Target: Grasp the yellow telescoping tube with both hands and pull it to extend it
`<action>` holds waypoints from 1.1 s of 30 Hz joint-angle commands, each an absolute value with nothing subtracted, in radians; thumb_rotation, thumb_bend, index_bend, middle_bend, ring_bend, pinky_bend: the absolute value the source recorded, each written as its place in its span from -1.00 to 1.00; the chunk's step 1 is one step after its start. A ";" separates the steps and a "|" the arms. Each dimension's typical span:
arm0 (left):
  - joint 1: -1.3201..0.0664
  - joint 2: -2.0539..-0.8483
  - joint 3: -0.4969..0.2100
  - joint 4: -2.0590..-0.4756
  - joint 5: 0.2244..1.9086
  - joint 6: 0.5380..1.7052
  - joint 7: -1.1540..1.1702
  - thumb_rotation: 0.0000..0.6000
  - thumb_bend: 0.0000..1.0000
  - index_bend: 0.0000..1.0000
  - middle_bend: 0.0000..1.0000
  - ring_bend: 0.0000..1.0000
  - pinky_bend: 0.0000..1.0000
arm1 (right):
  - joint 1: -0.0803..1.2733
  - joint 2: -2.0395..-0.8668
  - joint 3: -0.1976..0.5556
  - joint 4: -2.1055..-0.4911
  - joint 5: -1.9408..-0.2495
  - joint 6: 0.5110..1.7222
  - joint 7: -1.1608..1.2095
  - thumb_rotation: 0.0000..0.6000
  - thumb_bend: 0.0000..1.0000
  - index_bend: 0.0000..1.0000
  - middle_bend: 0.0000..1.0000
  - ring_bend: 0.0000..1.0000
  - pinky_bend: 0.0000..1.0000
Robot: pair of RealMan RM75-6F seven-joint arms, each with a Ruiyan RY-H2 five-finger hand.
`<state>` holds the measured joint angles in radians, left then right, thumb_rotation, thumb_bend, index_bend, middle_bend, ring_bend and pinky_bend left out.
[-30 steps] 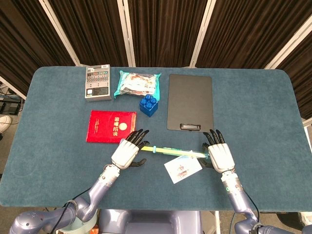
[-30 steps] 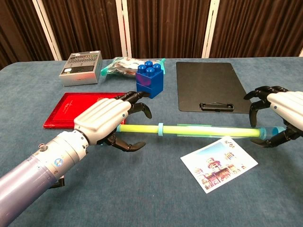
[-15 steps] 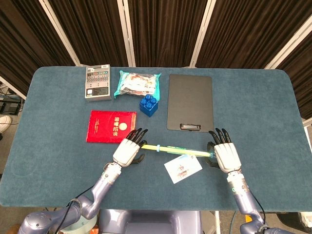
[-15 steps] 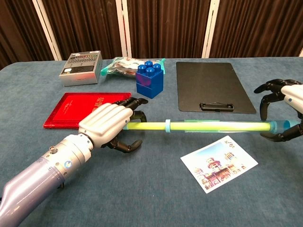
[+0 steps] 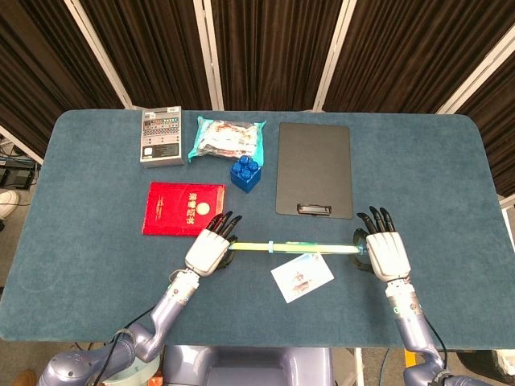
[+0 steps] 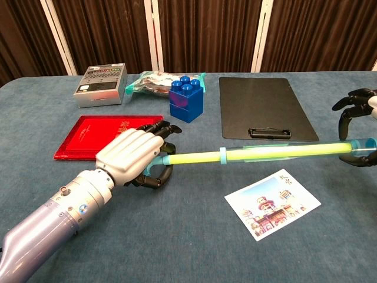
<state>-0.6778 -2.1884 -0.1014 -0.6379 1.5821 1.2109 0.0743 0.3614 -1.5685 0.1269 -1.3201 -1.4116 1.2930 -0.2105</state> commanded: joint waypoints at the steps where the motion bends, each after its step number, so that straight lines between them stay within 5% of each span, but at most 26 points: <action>1: -0.674 -2.179 -0.102 -0.658 1.579 1.217 0.065 1.00 0.14 0.13 -0.82 -0.97 -0.73 | 0.360 -1.567 0.129 -1.321 -1.415 1.301 -0.207 1.00 0.19 0.85 -0.58 -0.91 -1.00; 33: -0.652 -2.088 -0.121 -0.814 1.562 1.294 0.130 1.00 0.31 0.32 -0.75 -0.95 -0.73 | 0.345 -1.564 0.181 -1.284 -1.390 1.371 -0.206 1.00 0.26 1.00 -0.42 -0.83 -0.95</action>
<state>-0.6534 -2.0917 -0.1194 -0.8102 1.5623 1.2909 0.1291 0.3450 -1.5652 0.1795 -1.2855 -1.3914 1.3708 -0.2064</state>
